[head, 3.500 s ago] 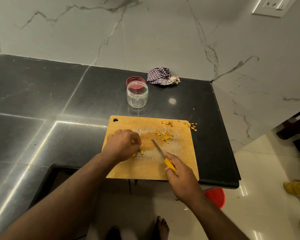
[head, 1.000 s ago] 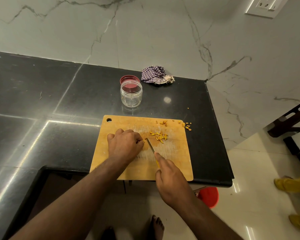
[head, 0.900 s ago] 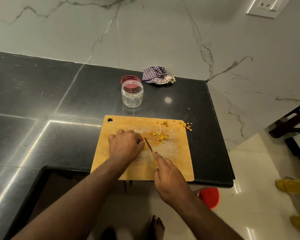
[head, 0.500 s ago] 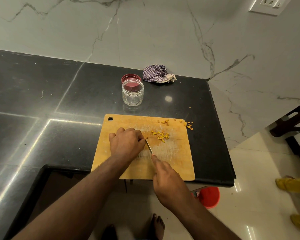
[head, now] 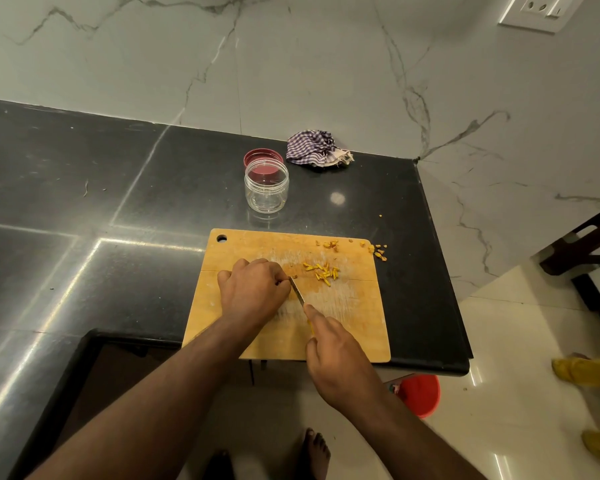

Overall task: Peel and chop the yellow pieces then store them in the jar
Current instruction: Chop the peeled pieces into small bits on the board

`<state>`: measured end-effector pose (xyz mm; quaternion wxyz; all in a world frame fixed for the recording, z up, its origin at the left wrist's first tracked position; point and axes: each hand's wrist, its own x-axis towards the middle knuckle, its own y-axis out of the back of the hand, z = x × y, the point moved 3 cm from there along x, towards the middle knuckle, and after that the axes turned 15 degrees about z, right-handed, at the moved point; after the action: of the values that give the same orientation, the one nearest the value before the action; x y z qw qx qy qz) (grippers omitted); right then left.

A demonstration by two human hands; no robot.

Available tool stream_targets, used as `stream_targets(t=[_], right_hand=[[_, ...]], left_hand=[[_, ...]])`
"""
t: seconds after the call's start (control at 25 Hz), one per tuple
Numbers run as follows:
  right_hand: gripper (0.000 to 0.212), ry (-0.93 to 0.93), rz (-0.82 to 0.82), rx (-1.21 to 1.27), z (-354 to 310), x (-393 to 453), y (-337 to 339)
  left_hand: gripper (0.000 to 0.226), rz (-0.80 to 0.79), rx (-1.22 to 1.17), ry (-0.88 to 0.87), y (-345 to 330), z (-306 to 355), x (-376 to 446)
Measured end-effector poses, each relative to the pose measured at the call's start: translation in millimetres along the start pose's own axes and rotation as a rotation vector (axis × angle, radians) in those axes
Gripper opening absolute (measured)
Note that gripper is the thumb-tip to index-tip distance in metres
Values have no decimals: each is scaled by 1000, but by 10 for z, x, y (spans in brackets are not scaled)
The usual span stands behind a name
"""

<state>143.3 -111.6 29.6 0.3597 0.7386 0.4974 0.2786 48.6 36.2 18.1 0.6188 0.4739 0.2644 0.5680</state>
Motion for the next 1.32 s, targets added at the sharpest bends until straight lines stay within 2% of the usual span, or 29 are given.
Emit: stream_targets(t=[0.28,0.56,0.88,1.04,1.24,1.32], right_hand=[[54,-7,-34,26,76,-45,2],[53,-35,50,104,84,-100,105],[53,-6,-13,45,36,49,8],[53,-22,-18,91,90,-56,41],[52,-55,80,110,174,-127,170],[52,-16,52,99,155,-91,145]], left_hand=[[17,7,3,13,15,4,1],[18,-14,5,-5,20,-21,5],[18,-9,4,4,26,-8,6],[17,-8,21,4,31,7,10],[21,-44,-67,-12,90,-49,41],[22,-42,-96,10,144,-102,89]])
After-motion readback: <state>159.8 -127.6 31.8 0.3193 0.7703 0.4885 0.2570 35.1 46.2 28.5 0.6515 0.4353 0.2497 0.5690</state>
